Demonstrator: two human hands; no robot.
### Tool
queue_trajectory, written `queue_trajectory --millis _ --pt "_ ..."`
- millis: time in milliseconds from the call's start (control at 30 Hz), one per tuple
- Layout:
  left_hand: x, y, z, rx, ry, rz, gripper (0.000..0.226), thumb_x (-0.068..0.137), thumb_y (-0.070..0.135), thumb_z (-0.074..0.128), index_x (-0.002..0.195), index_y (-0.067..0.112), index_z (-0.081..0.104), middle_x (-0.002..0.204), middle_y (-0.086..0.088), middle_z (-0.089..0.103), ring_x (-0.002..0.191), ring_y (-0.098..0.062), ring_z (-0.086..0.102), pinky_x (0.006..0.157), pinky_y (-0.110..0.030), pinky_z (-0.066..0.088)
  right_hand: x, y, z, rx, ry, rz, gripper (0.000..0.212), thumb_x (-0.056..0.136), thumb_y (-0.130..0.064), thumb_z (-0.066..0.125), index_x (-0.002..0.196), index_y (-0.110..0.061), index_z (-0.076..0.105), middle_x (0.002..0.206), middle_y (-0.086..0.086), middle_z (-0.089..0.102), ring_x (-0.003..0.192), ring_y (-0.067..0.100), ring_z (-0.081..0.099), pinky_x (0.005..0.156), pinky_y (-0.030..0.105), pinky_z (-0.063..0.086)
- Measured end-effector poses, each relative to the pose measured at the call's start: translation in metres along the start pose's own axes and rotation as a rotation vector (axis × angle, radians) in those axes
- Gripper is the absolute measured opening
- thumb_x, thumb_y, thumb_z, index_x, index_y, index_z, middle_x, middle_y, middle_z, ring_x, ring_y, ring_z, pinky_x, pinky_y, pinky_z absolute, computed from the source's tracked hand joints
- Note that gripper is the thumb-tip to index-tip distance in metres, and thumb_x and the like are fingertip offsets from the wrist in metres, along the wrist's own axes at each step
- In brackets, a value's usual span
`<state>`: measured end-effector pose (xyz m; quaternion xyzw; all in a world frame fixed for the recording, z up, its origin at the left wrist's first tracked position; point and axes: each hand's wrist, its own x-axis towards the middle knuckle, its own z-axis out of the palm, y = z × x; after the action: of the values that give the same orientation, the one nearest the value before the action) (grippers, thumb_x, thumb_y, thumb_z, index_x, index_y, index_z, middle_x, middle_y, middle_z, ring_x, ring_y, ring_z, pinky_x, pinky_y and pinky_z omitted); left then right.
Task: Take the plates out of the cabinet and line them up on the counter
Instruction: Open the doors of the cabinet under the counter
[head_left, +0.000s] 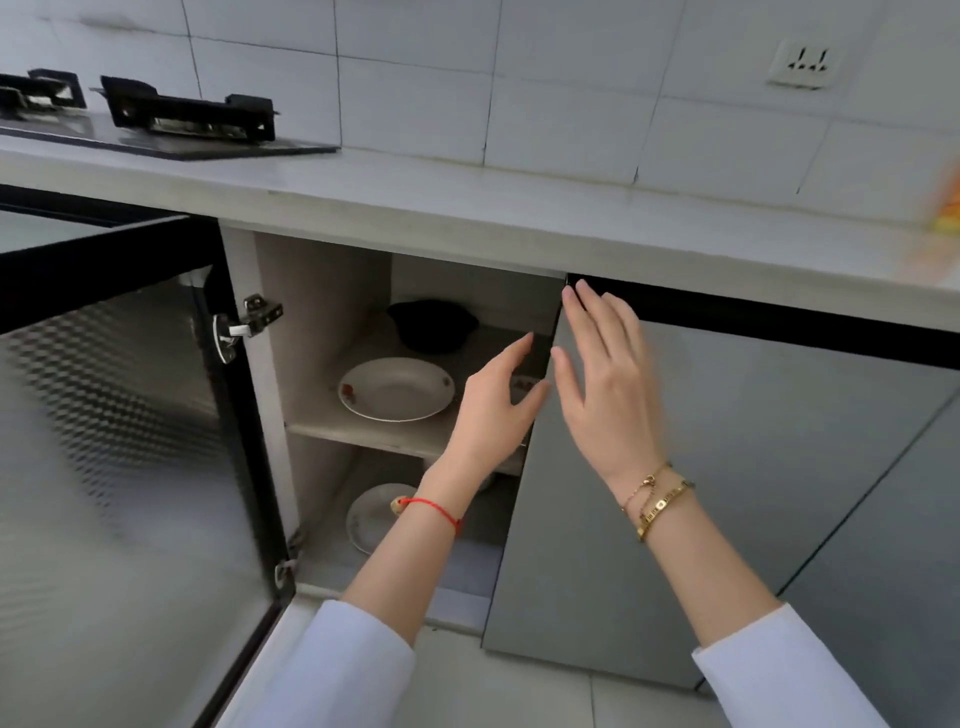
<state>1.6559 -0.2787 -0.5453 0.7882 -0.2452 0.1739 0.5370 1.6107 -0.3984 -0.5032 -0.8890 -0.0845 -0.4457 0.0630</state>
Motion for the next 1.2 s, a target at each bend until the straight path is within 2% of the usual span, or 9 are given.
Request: queue_trajectory --millis 67,167,300,500,667,833,1000,1100,1200 --pt "0.006 0.005 0.009 -0.006 -0.019 -0.002 0.051 0.094 0.024 0.058 0.142 0.014 0.044 0.139 0.001 0.055 0.127 -0.006 0.050 0.103 -0.019 0.042 0.000 0.004 -0.002 -0.022 -0.014 0.007 0.050 0.099 -0.027 0.040 0.146 -0.012 0.032 0.152 0.003 0.035 0.141 0.023 0.029 0.115 0.040 0.030" --pt "0.008 0.011 0.015 -0.007 0.012 -0.010 0.042 0.094 0.024 0.057 0.135 0.013 0.051 0.124 0.003 0.064 0.111 -0.001 0.056 0.084 -0.002 0.038 -0.001 0.008 -0.005 -0.040 -0.044 0.009 0.052 0.100 -0.028 0.038 0.148 -0.013 0.028 0.155 0.002 0.030 0.144 0.022 0.024 0.117 0.041 0.026" --pt "0.004 0.012 0.011 0.024 0.012 -0.014 0.040 0.094 0.020 0.058 0.133 0.013 0.054 0.124 0.001 0.065 0.116 -0.008 0.060 0.081 0.008 0.035 -0.002 0.012 -0.010 -0.034 -0.073 0.010 0.053 0.100 -0.029 0.036 0.149 -0.015 0.023 0.157 0.001 0.024 0.147 0.020 0.017 0.121 0.042 0.016" --pt "-0.029 0.025 -0.001 -0.012 0.026 0.015 0.032 0.091 0.016 0.062 0.123 0.015 0.060 0.115 0.005 0.068 0.107 -0.002 0.063 0.096 -0.015 0.048 -0.015 0.008 -0.034 -0.014 -0.053 -0.023 0.051 0.101 -0.027 0.037 0.149 -0.015 0.026 0.156 -0.001 0.026 0.147 0.019 0.016 0.121 0.042 0.015" --pt "-0.068 0.048 -0.011 -0.120 0.033 0.052 0.025 0.085 0.008 0.070 0.109 0.014 0.069 0.100 0.009 0.072 0.093 0.004 0.067 0.088 -0.014 0.051 -0.039 0.005 -0.071 0.059 -0.026 -0.093 0.047 0.101 -0.025 0.041 0.146 -0.013 0.032 0.153 0.000 0.033 0.146 0.016 0.020 0.120 0.043 0.019" --pt "-0.100 0.066 -0.014 -0.212 -0.011 0.080 0.023 0.080 0.006 0.075 0.102 0.010 0.071 0.095 0.003 0.075 0.092 -0.005 0.071 0.090 -0.030 0.056 -0.069 -0.002 -0.108 0.100 -0.015 -0.112 0.047 0.100 -0.023 0.044 0.145 -0.010 0.034 0.152 0.002 0.034 0.145 0.015 0.023 0.119 0.043 0.021" --pt "-0.129 0.085 -0.010 -0.309 -0.102 0.145 0.021 0.079 0.007 0.077 0.097 0.012 0.070 0.098 0.002 0.075 0.097 -0.011 0.071 0.092 -0.037 0.055 -0.096 -0.010 -0.141 0.123 0.032 -0.073 0.048 0.100 -0.022 0.046 0.144 -0.008 0.035 0.151 0.003 0.036 0.144 0.015 0.025 0.119 0.042 0.023" --pt "-0.143 0.100 -0.004 -0.357 -0.198 0.155 0.020 0.078 0.005 0.077 0.091 0.012 0.065 0.100 0.001 0.075 0.099 -0.012 0.070 0.093 -0.036 0.055 -0.115 -0.013 -0.160 0.161 0.082 -0.034 0.048 0.098 -0.019 0.050 0.142 -0.006 0.037 0.149 0.004 0.038 0.144 0.016 0.026 0.118 0.043 0.025" --pt "-0.152 0.116 0.005 -0.372 -0.290 0.190 0.030 0.075 0.006 0.080 0.085 0.026 0.059 0.098 0.004 0.075 0.099 -0.008 0.070 0.092 -0.025 0.052 -0.132 -0.011 -0.179 0.189 0.112 0.011 0.048 0.096 -0.018 0.054 0.139 -0.003 0.040 0.148 0.007 0.040 0.144 0.018 0.026 0.116 0.044 0.028"
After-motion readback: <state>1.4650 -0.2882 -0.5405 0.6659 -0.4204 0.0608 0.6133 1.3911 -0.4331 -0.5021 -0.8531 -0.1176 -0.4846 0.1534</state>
